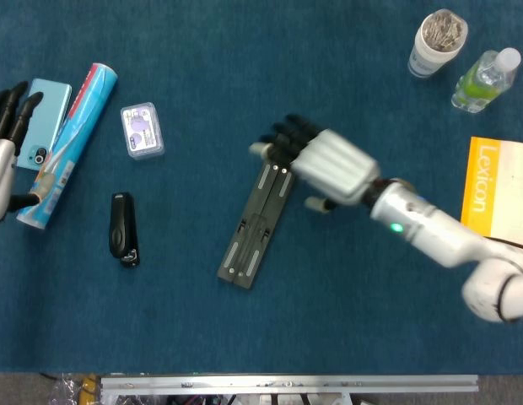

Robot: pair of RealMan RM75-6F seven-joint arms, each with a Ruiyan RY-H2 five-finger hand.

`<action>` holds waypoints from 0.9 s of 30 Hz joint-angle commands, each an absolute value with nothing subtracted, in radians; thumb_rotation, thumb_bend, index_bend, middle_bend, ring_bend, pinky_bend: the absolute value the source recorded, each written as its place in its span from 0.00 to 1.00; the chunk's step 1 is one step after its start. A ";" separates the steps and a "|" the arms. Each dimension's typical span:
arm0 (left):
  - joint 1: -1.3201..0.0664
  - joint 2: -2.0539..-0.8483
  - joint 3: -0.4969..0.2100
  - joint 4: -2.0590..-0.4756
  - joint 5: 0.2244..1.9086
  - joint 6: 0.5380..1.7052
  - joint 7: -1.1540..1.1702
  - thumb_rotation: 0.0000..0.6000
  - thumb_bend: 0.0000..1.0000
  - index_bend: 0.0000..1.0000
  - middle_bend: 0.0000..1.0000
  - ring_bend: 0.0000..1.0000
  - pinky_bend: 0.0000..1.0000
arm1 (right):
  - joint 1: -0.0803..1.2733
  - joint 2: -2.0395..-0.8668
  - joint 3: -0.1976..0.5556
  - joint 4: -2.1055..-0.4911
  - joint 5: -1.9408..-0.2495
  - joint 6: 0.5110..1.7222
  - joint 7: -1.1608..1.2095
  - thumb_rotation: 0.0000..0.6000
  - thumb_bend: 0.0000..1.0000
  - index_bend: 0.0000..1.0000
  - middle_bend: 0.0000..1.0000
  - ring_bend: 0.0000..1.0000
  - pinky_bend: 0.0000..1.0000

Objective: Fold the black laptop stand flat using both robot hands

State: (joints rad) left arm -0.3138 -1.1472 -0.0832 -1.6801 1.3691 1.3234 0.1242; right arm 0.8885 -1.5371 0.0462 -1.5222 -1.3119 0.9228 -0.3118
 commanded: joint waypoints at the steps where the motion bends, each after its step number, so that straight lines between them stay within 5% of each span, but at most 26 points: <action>1: -0.292 -1.175 -0.085 -1.637 1.372 1.377 0.203 1.00 0.25 0.00 0.00 0.00 0.00 | 0.746 -1.435 0.021 -1.658 -1.230 1.107 -0.463 1.00 0.16 0.00 0.17 0.00 0.00; 13: -0.224 -1.172 -0.045 -1.676 1.390 1.430 0.215 1.00 0.25 0.00 0.00 0.00 0.00 | 0.483 -1.324 -0.066 -1.748 -1.319 1.455 -0.563 1.00 0.16 0.03 0.20 0.00 0.00; 27: -0.168 -1.153 -0.023 -1.742 1.450 1.493 0.204 1.00 0.25 0.00 0.00 0.00 0.00 | 0.257 -1.211 -0.097 -1.780 -1.414 1.672 -0.481 1.00 0.16 0.03 0.20 0.00 0.00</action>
State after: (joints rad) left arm -0.1717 -1.1534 -0.0249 -1.7378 1.4453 1.4888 0.2033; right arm 0.2737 -1.2239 -0.0959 -1.7790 -1.4050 1.6589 -0.4965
